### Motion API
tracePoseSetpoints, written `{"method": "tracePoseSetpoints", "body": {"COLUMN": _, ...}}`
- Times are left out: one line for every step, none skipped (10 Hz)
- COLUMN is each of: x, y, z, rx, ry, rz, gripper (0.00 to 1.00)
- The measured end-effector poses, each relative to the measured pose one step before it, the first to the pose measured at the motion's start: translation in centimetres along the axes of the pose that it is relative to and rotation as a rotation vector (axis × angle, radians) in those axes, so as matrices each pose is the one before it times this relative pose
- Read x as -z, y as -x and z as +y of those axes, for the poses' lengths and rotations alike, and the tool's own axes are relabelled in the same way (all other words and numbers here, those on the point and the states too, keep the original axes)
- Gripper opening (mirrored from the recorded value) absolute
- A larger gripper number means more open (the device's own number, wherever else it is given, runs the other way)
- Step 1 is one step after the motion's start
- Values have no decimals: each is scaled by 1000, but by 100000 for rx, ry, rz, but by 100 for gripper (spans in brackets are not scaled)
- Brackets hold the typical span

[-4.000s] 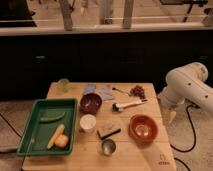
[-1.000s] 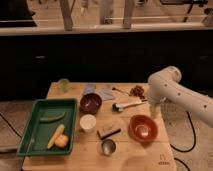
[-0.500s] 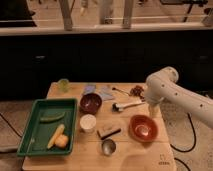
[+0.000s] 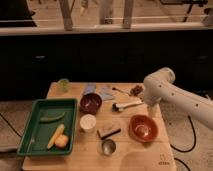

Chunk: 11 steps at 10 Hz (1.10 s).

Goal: Place brush in paper cup

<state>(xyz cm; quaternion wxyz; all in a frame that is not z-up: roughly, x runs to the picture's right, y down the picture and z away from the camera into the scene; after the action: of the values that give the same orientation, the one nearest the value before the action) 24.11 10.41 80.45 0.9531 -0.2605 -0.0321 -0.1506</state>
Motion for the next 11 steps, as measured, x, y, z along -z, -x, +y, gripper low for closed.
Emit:
{"method": "tracePoseSetpoints", "body": {"x": -218, "y": 265, "z": -311, "rx": 1854, "ry": -41, "rz": -142, "gripper": 80}}
{"method": "tracePoseSetpoints", "body": {"x": -161, "y": 118, "z": -160, "rx": 1030, "ry": -57, "rz": -201, "gripper": 80}}
{"method": "tracePoseSetpoints", "body": {"x": -137, "y": -54, "z": -42, "rx": 1061, "ry": 74, "rz": 112, "gripper": 80}}
{"method": "tracePoseSetpoints", "body": {"x": -194, "y": 19, "z": -95, "rx": 1855, "ry": 92, "rz": 90, "gripper": 80}}
{"method": "tracePoseSetpoints", "body": {"x": -197, "y": 147, "z": -240, "rx": 1575, "ry": -23, "rz": -20, "gripper": 80}}
{"method": "tracePoseSetpoints", "body": {"x": -190, "y": 262, "z": -246, "rx": 1206, "ry": 78, "rz": -307, "gripper": 80}}
{"method": "tracePoseSetpoints", "body": {"x": -207, "y": 305, "z": -251, "rx": 1177, "ry": 92, "rz": -346, "gripper": 80}}
{"method": "tracePoseSetpoints", "body": {"x": -121, "y": 41, "z": -105, "rx": 982, "ry": 67, "rz": -14, "gripper": 80}}
{"method": "tracePoseSetpoints", "body": {"x": -120, "y": 137, "z": -143, "rx": 1310, "ry": 170, "rz": -107, "gripper": 80}}
{"method": "tracePoseSetpoints", "body": {"x": -144, "y": 102, "z": -185, "rx": 1318, "ry": -6, "rz": -111, "gripper": 80}}
{"method": "tracePoseSetpoints", "body": {"x": -208, "y": 154, "z": -302, "rx": 1602, "ry": 31, "rz": -258, "gripper": 80}}
